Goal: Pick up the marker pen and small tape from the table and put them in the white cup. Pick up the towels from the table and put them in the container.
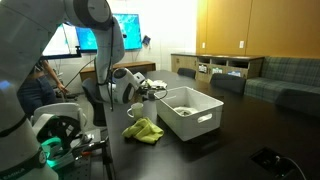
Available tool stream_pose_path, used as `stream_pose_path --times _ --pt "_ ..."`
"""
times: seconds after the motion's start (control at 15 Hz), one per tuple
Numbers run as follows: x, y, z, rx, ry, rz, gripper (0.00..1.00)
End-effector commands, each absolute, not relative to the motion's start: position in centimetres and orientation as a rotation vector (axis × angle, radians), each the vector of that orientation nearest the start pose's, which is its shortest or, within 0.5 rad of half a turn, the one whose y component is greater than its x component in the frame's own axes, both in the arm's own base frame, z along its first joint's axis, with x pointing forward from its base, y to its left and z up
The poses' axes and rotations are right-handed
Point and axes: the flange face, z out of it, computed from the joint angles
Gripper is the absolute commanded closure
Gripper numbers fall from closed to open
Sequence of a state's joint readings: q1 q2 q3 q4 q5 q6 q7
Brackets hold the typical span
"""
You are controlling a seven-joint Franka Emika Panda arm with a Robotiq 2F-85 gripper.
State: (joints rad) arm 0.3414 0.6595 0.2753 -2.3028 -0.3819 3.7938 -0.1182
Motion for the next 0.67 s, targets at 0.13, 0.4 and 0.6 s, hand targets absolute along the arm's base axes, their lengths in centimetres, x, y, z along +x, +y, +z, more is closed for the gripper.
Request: stream_pose_path --times 0.13,0.4,0.6 --pt "41.6 36.6 17.3 -2.159 -1.198 -1.063 0.91" --pt "41.2 36.3 16.0 -2.165 -1.178 -1.049 0.92" --pt "40.9 36.1 15.2 -2.173 -1.174 -1.040 0.92"
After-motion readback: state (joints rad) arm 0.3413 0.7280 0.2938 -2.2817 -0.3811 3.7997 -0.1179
